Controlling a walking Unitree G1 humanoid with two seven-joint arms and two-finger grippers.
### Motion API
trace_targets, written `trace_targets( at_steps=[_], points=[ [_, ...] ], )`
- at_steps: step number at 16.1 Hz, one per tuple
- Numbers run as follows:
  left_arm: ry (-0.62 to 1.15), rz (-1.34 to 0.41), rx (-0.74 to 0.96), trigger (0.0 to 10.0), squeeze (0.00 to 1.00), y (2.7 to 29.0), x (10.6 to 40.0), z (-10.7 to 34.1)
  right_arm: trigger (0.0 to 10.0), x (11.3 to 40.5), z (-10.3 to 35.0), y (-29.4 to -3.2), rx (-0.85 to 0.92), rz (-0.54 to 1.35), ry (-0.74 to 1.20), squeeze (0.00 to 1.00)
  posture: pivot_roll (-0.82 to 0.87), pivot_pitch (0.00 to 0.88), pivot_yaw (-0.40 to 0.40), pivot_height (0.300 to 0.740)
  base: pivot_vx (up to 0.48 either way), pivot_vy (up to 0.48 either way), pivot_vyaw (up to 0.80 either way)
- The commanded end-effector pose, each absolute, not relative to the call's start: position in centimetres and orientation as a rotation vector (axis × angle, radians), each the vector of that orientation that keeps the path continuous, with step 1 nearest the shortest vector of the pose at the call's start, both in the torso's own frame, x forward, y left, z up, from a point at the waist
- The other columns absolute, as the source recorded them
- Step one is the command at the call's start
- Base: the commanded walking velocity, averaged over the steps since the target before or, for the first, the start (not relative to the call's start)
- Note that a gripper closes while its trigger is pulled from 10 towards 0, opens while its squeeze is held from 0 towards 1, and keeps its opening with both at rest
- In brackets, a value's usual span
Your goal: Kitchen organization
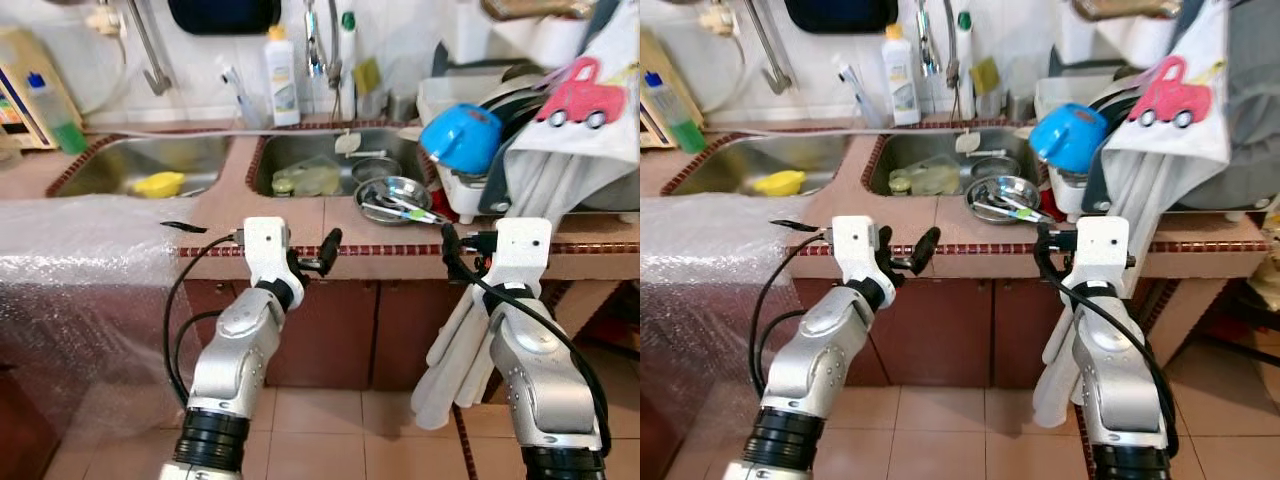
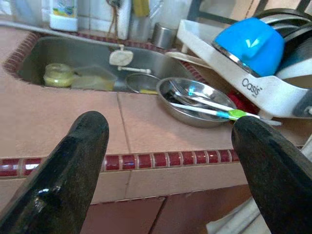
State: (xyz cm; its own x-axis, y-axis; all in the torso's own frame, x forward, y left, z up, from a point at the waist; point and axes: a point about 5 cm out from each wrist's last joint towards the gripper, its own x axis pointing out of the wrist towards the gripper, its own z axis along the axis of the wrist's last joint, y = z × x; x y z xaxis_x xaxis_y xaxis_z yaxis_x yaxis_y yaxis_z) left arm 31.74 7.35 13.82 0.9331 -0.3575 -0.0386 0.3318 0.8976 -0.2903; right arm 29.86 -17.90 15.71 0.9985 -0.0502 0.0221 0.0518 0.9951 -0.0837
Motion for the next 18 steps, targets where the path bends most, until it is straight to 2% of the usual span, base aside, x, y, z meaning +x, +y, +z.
trace_targets(
  at_steps=[1,4,11,18],
  points=[
    [0.083,-0.332,-0.267,10.0,0.0,7.97,32.01,14.18,10.0,29.98,16.2,-17.15,-0.072,-0.033,-0.04,0.17,-0.09,0.0,0.077,0.74,0.0,0.0,0.0],
    [0.089,-0.326,-0.258,10.0,0.0,7.99,32.03,14.15,10.0,29.92,16.12,-17.1,-0.069,-0.033,-0.038,0.11,-0.09,0.0,0.08,0.74,0.0,0.0,0.0],
    [0.098,-0.325,-0.255,10.0,0.0,7.89,32.03,14.11,10.0,29.88,16.08,-17.24,-0.068,-0.041,-0.037,0.08,-0.09,0.0,0.082,0.74,0.0,0.0,0.0],
    [0.107,-0.327,-0.253,10.0,0.0,7.88,31.94,13.98,10.0,29.77,16.14,-17.37,-0.068,-0.047,-0.037,0.07,-0.09,0.0,0.083,0.74,-0.275,0.0,0.0]
  ],
)
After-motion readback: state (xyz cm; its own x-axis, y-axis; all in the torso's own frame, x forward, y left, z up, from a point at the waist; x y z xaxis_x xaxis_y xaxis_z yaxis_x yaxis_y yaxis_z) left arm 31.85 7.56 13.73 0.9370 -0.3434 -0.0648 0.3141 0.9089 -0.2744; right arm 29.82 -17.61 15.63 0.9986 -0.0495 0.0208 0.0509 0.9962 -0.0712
